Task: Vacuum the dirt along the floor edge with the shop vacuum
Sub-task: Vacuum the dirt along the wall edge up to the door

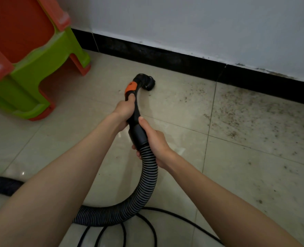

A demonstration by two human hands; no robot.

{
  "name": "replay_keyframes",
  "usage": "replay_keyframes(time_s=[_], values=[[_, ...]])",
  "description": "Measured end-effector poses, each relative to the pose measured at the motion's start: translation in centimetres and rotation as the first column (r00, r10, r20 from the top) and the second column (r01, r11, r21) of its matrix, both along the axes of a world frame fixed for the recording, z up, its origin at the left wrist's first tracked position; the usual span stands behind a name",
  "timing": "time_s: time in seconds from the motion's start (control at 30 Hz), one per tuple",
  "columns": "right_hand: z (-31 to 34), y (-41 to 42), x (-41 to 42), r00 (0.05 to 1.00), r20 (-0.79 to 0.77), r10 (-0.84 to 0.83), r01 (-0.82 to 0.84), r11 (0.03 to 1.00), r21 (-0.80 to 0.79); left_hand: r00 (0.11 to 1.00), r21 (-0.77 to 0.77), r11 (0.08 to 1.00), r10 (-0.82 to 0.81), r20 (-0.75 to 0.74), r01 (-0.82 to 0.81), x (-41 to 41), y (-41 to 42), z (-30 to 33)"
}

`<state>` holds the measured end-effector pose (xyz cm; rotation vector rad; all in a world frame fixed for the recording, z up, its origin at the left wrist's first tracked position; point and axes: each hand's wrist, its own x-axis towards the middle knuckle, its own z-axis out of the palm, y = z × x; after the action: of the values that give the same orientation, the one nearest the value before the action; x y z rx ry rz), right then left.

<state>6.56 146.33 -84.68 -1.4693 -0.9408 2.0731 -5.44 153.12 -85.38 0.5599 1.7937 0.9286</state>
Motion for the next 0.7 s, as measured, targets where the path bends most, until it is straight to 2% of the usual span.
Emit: replay_keyframes(time_s=[0.27,0.43,0.7], values=[[-0.2,-0.7,5.6,0.998,-0.011,-0.069,0.069,0.998,0.006,0.996,0.011,0.996,-0.089,-0.002,0.089,6.1,0.1,-0.3],[-0.1,0.3,5.7,0.996,-0.057,-0.061,0.062,0.998,0.018,0.995,0.011,0.996,-0.092,-0.046,0.093,6.1,0.7,0.6],[-0.5,2.4,0.3,0.983,-0.053,0.173,-0.172,0.985,0.02,0.982,0.059,0.985,0.165,-0.096,-0.16,-0.4,0.1,0.5]])
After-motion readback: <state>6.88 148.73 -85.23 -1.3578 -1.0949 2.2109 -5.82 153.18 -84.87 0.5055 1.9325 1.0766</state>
